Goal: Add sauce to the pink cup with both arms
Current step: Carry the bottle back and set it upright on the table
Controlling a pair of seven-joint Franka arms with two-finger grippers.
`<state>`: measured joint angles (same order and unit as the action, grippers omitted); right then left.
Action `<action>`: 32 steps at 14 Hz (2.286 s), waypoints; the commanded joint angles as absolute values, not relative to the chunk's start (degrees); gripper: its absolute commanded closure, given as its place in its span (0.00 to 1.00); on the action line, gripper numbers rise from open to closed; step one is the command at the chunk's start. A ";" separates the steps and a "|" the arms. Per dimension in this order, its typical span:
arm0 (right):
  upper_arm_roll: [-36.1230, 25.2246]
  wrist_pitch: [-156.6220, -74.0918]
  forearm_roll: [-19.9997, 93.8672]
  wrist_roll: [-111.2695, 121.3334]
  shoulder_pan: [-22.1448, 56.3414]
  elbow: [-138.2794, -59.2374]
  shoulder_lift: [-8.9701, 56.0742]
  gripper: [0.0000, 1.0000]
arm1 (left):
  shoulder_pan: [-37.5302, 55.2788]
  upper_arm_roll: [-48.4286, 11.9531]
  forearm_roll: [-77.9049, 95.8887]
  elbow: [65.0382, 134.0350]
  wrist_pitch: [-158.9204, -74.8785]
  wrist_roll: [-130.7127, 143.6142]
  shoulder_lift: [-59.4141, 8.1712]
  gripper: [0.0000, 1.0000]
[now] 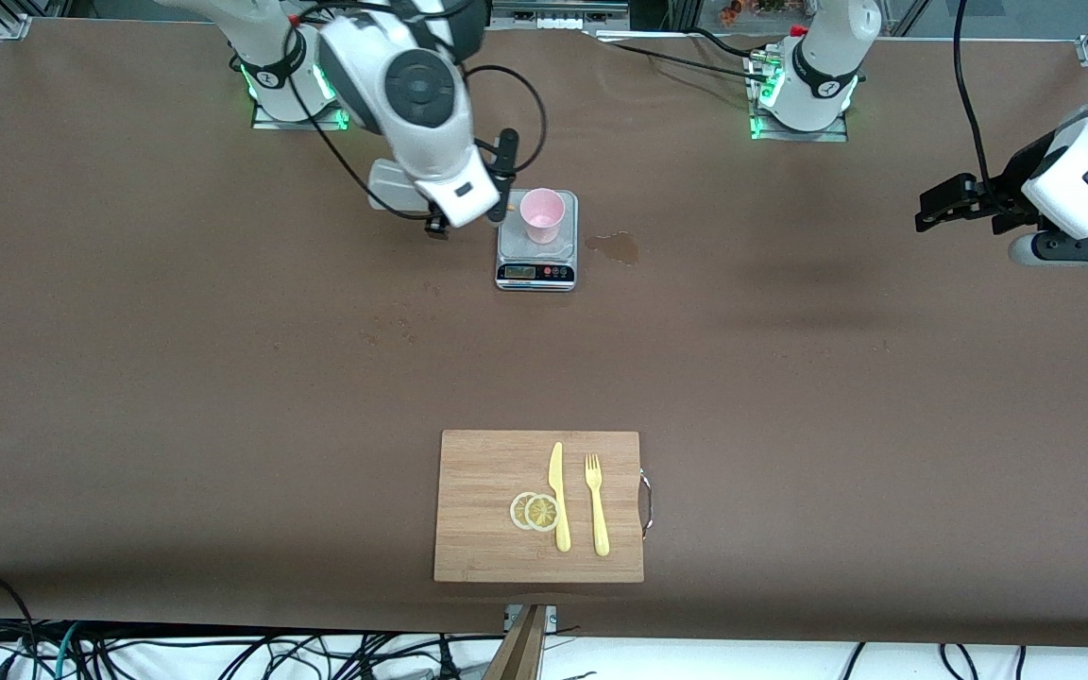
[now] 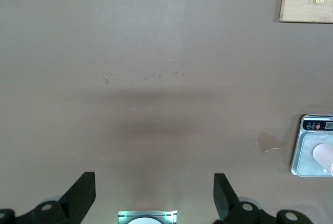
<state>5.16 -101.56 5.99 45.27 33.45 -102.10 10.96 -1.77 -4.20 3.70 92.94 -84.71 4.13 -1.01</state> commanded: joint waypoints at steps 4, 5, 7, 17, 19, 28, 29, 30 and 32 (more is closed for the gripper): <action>5.45 -98.71 25.36 72.72 13.92 -103.01 5.71 0.94 | -2.29 -4.57 4.48 91.05 -83.23 4.48 -1.76 0.00; 5.45 -98.01 28.88 78.17 10.32 -103.01 5.80 0.94 | -2.29 -4.57 4.48 91.05 -83.23 4.48 -1.76 0.00; 4.93 -94.77 35.47 89.59 3.37 -102.75 7.02 0.94 | -2.29 -4.57 4.48 91.05 -83.23 4.48 -1.76 0.00; -12.21 -73.40 51.67 146.91 -6.76 -102.92 30.56 0.93 | -2.29 -4.48 4.48 91.05 -83.23 4.48 -1.76 0.00; -12.57 -72.16 52.82 153.69 -8.08 -103.09 35.05 0.91 | -2.29 -4.48 4.57 90.97 -83.23 4.48 -1.76 0.00; -12.13 -70.84 62.83 162.24 -7.56 -105.99 45.34 0.87 | -2.37 -4.48 4.48 90.88 -83.23 4.48 -1.76 0.00; -12.13 -70.84 64.15 162.42 -6.69 -106.43 46.13 0.87 | -2.37 -4.48 4.48 90.88 -83.23 4.48 -1.76 0.00; -12.13 -70.84 65.64 162.42 -5.81 -106.70 46.84 0.86 | -2.37 -4.48 4.57 90.88 -83.23 4.48 -1.76 0.00; -12.13 -70.84 67.23 162.60 -4.84 -106.79 48.42 0.82 | -2.37 -4.48 4.48 90.27 -83.23 4.48 -1.76 0.00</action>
